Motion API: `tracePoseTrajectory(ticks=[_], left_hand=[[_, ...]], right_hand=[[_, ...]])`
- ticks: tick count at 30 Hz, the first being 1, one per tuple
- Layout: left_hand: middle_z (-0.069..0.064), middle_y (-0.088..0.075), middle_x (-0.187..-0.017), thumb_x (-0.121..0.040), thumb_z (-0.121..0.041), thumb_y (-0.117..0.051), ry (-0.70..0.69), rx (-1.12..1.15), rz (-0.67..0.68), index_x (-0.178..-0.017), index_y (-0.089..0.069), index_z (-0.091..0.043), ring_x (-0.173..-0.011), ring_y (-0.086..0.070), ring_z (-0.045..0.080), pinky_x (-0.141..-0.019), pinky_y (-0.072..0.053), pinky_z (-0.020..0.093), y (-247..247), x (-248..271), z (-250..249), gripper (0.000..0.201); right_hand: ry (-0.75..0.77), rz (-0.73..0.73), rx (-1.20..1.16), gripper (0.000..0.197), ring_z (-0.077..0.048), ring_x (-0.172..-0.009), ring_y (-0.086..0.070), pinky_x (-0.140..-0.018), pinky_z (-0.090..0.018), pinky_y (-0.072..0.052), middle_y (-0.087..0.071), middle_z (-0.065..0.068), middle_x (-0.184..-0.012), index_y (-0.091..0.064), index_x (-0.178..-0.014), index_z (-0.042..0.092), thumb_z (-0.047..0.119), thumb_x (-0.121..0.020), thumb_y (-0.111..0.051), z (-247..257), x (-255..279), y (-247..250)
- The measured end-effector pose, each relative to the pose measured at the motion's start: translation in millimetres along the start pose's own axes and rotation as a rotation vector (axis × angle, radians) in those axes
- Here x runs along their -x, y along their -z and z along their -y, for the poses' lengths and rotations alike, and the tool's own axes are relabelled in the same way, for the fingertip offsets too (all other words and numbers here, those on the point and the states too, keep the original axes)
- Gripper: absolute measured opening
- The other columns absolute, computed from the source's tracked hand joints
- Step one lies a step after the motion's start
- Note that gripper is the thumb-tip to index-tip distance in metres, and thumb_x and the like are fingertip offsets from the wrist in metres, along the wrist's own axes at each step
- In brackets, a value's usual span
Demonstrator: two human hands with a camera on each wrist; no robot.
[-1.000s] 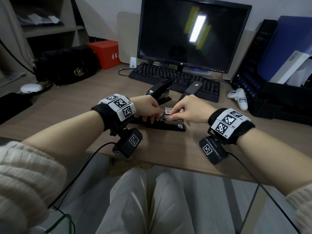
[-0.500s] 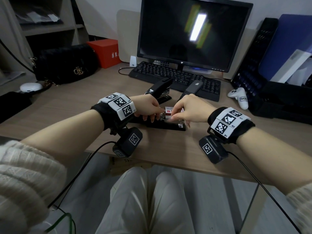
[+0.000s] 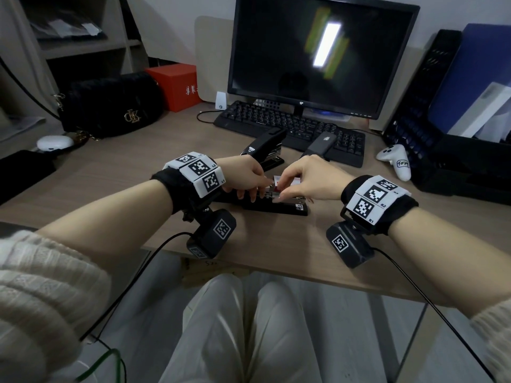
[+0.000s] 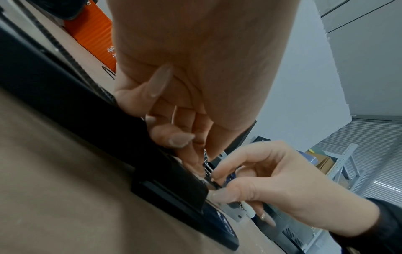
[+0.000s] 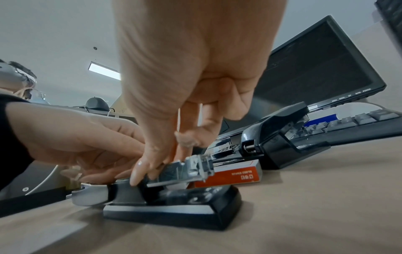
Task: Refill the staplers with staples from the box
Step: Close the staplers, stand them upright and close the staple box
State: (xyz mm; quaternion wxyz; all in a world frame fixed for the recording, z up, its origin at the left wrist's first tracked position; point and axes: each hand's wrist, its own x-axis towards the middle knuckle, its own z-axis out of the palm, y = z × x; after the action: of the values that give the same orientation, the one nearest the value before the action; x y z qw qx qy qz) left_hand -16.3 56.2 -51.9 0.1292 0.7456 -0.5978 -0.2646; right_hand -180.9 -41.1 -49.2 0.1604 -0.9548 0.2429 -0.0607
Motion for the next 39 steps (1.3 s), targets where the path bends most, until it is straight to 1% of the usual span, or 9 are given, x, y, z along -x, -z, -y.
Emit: tracePoseTrajectory(ticks=[4, 8, 14, 21, 25, 27, 29, 32, 39], left_hand=[[-0.007, -0.066, -0.056, -0.098, -0.041, -0.05, -0.014, 0.028, -0.081, -0.075, -0.067, -0.015, -0.043, -0.05, 0.009, -0.045, -0.037, 0.021, 10, 0, 6, 0.039], [-0.007, -0.066, -0.058, -0.098, -0.038, -0.05, 0.006, -0.025, -0.184, -0.077, -0.067, -0.014, -0.041, -0.05, 0.007, -0.044, -0.037, 0.019, 24, -4, 16, 0.036], [-0.006, -0.065, -0.06, -0.095, -0.038, -0.052, 0.049, -0.102, -0.136, -0.081, -0.071, -0.011, -0.042, -0.049, 0.008, -0.034, -0.032, 0.011, 30, -7, 26, 0.035], [-0.006, -0.062, -0.062, -0.091, -0.039, -0.054, 0.14, -0.192, -0.016, -0.075, -0.068, -0.018, -0.047, -0.049, 0.01, -0.033, -0.029, 0.008, 34, -12, 29, 0.03], [-0.005, -0.057, -0.065, -0.09, -0.032, -0.058, 0.181, -0.206, 0.049, -0.083, -0.068, -0.018, -0.051, -0.053, 0.011, -0.033, -0.029, 0.006, 31, -13, 31, 0.018], [-0.004, -0.057, -0.066, -0.091, -0.03, -0.056, 0.181, -0.2, 0.057, -0.086, -0.066, -0.016, -0.052, -0.053, 0.011, -0.031, -0.027, 0.005, 31, -14, 32, 0.018], [-0.004, -0.056, -0.066, -0.092, -0.03, -0.055, 0.177, -0.202, 0.056, -0.084, -0.065, -0.016, -0.053, -0.052, 0.012, -0.03, -0.027, 0.005, 31, -14, 33, 0.018], [-0.004, -0.055, -0.066, -0.093, -0.029, -0.055, 0.175, -0.205, 0.059, -0.079, -0.062, -0.017, -0.052, -0.05, 0.012, -0.03, -0.027, 0.006, 31, -14, 33, 0.019], [-0.005, -0.055, -0.066, -0.091, -0.032, -0.056, 0.181, -0.216, 0.056, -0.079, -0.061, -0.018, -0.053, -0.049, 0.012, -0.03, -0.028, 0.007, 30, -14, 32, 0.019]], right_hand=[[0.008, -0.006, -0.018, 0.025, -0.01, -0.078, -0.068, -0.08, -0.039, -0.054, -0.071, 0.016, -0.075, -0.072, -0.077, 0.039, 0.062, -0.07, -0.065, 0, -7, 9], [0.002, 0.026, 0.059, 0.01, -0.004, -0.086, -0.063, -0.085, -0.04, -0.053, -0.068, 0.022, -0.077, -0.074, -0.083, 0.037, 0.047, -0.081, -0.07, 3, -24, 13], [0.039, 0.135, 0.155, 0.018, -0.01, -0.102, -0.061, -0.092, -0.038, -0.05, -0.07, 0.013, -0.103, -0.074, -0.103, 0.035, 0.033, -0.086, -0.068, 13, -46, 8], [0.132, 0.244, 0.266, 0.026, -0.009, -0.101, -0.054, -0.089, -0.04, -0.05, -0.05, 0.023, -0.092, -0.069, -0.112, 0.04, 0.037, -0.087, -0.066, 21, -63, -4], [0.195, 0.281, 0.326, 0.029, -0.002, -0.097, -0.04, -0.078, -0.027, -0.038, -0.042, 0.022, -0.1, -0.065, -0.12, 0.04, 0.035, -0.091, -0.062, 24, -65, -7], [0.183, 0.276, 0.32, 0.029, -0.004, -0.099, -0.044, -0.078, -0.028, -0.04, -0.047, 0.02, -0.103, -0.065, -0.12, 0.04, 0.034, -0.092, -0.061, 24, -67, -9], [0.156, 0.269, 0.301, 0.028, -0.012, -0.107, -0.052, -0.085, -0.035, -0.047, -0.054, 0.017, -0.105, -0.066, -0.117, 0.037, 0.032, -0.09, -0.062, 23, -68, -11], [0.128, 0.267, 0.283, 0.026, -0.016, -0.111, -0.054, -0.091, -0.041, -0.048, -0.052, 0.016, -0.104, -0.064, -0.114, 0.031, 0.029, -0.089, -0.063, 23, -69, -13], [0.124, 0.265, 0.233, 0.022, -0.017, -0.107, -0.053, -0.092, -0.039, -0.046, -0.052, 0.011, -0.104, -0.062, -0.109, 0.024, 0.025, -0.087, -0.066, 19, -70, -15]])
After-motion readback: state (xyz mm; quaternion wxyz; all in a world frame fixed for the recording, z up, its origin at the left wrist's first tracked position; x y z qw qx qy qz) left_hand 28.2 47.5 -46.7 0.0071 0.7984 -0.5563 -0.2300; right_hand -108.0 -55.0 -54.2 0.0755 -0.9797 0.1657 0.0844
